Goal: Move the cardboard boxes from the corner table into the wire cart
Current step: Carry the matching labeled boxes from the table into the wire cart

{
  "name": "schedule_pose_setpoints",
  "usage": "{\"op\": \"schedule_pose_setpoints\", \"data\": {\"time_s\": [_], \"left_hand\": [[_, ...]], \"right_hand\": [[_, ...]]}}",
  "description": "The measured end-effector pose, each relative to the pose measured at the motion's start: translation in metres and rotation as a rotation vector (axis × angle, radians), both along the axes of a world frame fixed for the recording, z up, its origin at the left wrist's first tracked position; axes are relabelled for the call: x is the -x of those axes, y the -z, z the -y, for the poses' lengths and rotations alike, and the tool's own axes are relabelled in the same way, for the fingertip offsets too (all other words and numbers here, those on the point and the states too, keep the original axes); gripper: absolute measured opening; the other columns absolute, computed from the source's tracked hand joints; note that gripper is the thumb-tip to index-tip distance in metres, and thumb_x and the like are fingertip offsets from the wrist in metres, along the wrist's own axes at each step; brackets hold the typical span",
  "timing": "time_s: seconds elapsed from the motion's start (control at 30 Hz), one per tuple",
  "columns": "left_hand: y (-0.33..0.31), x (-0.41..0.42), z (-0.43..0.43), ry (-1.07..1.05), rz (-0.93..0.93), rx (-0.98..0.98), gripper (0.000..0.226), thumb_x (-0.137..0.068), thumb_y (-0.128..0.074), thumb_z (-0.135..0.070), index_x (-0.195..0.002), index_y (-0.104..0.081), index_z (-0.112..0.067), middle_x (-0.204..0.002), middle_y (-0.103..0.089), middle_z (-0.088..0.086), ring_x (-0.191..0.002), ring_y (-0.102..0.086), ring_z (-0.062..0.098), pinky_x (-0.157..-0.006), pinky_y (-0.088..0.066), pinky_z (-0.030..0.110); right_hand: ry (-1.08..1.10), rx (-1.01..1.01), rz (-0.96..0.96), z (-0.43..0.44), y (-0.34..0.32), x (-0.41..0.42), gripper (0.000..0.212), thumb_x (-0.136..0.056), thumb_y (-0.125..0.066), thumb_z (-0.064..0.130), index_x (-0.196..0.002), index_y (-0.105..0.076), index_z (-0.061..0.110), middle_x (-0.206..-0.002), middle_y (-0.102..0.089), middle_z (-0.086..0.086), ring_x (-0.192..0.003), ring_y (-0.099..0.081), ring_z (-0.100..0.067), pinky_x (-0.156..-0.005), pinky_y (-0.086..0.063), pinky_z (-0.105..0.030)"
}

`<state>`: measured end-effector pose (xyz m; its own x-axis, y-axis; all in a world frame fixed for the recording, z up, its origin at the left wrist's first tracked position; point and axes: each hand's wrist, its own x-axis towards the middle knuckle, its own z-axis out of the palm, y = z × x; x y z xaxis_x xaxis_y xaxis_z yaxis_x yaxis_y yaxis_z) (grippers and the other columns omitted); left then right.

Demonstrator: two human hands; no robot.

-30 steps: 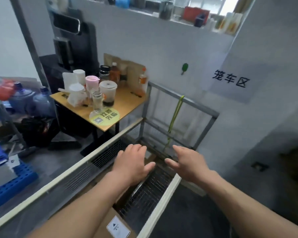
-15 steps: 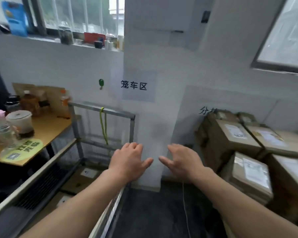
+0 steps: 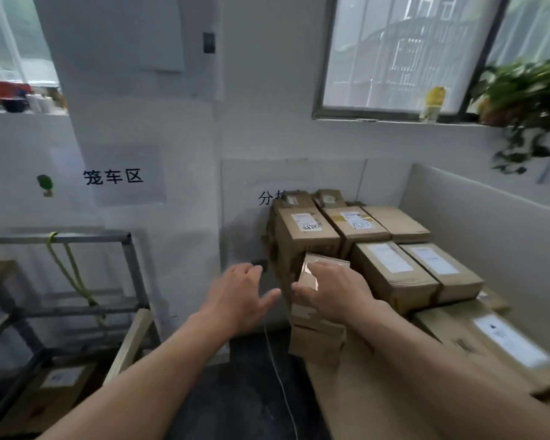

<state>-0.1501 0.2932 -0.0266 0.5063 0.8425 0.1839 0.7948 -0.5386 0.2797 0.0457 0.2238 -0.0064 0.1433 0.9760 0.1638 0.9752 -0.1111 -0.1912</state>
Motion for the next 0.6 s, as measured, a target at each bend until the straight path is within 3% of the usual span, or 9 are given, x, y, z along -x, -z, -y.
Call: {"op": "schedule_pose_setpoints", "data": {"time_s": [0.1, 0.2, 0.33, 0.4, 0.47, 0.6], "left_hand": [[0.001, -0.037, 0.007, 0.091, -0.017, -0.014, 0.073, -0.095, -0.043, -0.067, -0.15, -0.04, -0.019, -0.153, -0.044, 0.003, -0.142, -0.038, 0.021, -0.111, -0.042, 0.047], [0.003, -0.072, 0.015, 0.191, -0.013, -0.029, 0.071, -0.094, -0.042, -0.069, -0.148, -0.041, -0.023, -0.15, -0.048, -0.001, -0.136, -0.044, 0.018, -0.104, -0.048, 0.045], [0.01, -0.112, 0.033, 0.304, 0.004, -0.015, 0.071, -0.095, -0.04, -0.068, -0.149, -0.041, -0.023, -0.151, -0.046, -0.001, -0.137, -0.044, 0.02, -0.102, -0.046, 0.044], [0.014, -0.128, 0.043, 0.364, 0.012, -0.015, 0.069, -0.095, -0.04, -0.069, -0.147, -0.043, -0.023, -0.148, -0.049, -0.001, -0.135, -0.046, 0.021, -0.1, -0.046, 0.043], [0.017, -0.143, 0.054, 0.432, 0.027, 0.011, 0.069, -0.095, -0.042, -0.068, -0.147, -0.043, -0.023, -0.149, -0.048, 0.0, -0.136, -0.045, 0.021, -0.1, -0.046, 0.041], [0.027, -0.166, 0.082, 0.562, 0.051, 0.052, 0.069, -0.095, -0.044, -0.066, -0.149, -0.042, -0.023, -0.15, -0.047, 0.0, -0.136, -0.047, 0.021, -0.099, -0.048, 0.039]], "right_hand": [[0.087, -0.006, 0.02, 0.023, 0.002, -0.033, 0.056, -0.094, -0.049, 0.066, -0.13, -0.06, 0.024, -0.126, -0.064, 0.003, -0.107, -0.061, -0.017, -0.078, -0.048, -0.034], [0.193, 0.011, 0.045, 0.051, 0.006, -0.061, 0.048, -0.094, -0.05, 0.068, -0.113, -0.062, 0.026, -0.11, -0.065, 0.006, -0.087, -0.055, -0.01, -0.067, -0.042, -0.028], [0.37, 0.042, 0.046, 0.095, 0.011, -0.092, 0.045, -0.093, -0.047, 0.071, -0.098, -0.06, 0.028, -0.1, -0.062, 0.009, -0.086, -0.059, -0.011, -0.072, -0.054, -0.033], [0.431, 0.066, 0.039, 0.118, 0.015, -0.104, 0.043, -0.093, -0.045, 0.071, -0.09, -0.055, 0.029, -0.096, -0.061, 0.007, -0.083, -0.057, -0.012, -0.07, -0.052, -0.033], [0.491, 0.101, 0.036, 0.143, 0.019, -0.113, 0.045, -0.093, -0.043, 0.072, -0.095, -0.056, 0.029, -0.105, -0.064, 0.004, -0.091, -0.058, -0.017, -0.071, -0.047, -0.035], [0.647, 0.136, 0.012, 0.196, 0.026, -0.119, 0.063, -0.093, -0.044, 0.072, -0.132, -0.06, 0.025, -0.131, -0.064, 0.002, -0.12, -0.058, -0.023, -0.091, -0.051, -0.04]]}}
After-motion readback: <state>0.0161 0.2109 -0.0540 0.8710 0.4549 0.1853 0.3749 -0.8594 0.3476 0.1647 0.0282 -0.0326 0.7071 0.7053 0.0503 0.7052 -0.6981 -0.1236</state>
